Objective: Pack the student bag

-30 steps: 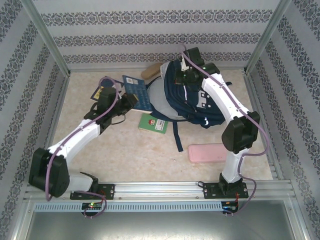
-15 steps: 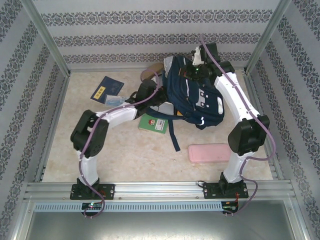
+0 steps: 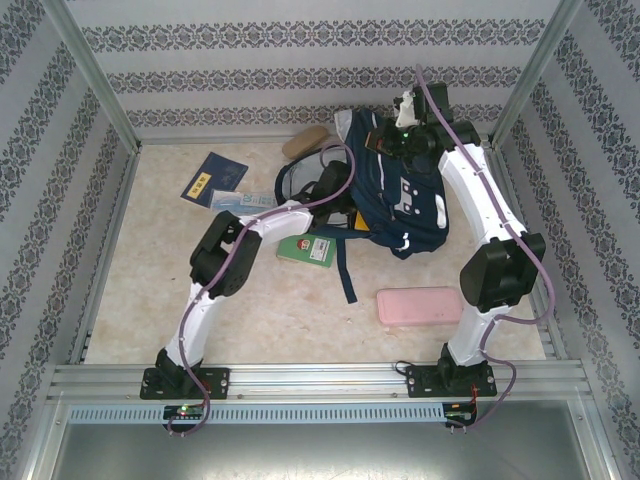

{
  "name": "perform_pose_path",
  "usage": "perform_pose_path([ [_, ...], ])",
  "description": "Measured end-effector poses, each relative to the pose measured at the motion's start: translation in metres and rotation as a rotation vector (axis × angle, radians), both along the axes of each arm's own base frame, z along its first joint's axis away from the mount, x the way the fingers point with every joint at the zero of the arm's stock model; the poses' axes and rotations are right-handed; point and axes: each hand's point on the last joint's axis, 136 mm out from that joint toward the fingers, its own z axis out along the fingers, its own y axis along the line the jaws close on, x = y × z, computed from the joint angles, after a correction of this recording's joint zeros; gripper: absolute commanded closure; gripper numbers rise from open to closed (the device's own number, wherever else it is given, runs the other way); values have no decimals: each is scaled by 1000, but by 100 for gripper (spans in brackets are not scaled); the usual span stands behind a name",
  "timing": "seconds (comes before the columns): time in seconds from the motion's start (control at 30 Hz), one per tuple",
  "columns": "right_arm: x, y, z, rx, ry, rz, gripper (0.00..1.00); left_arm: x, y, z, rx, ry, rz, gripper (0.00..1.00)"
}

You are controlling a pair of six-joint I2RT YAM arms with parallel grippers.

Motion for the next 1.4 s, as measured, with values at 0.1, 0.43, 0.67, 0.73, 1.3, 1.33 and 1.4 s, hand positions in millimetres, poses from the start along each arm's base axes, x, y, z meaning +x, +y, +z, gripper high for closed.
perform_pose_path([
  [0.1,2,-7,-1,-6,2,-18,100,1,-7,-6,61,3,-11,69],
  [0.43,2,-12,-2,-12,1,-31,100,-10,14,-19,288,2,-25,28],
  [0.67,-4,-8,-5,-23,-1,-9,100,-35,48,1,358,0,-23,28],
  [0.73,-7,-3,-12,-41,1,17,100,-45,63,14,362,-4,-15,29],
  [1.3,-24,51,-103,-292,48,180,56,-94,282,68,442,7,297,30],
  [1.33,-26,55,-110,-306,55,192,51,-95,291,67,451,13,310,30],
  [1.4,-28,63,-117,-330,56,211,47,-99,303,62,468,31,321,31],
])
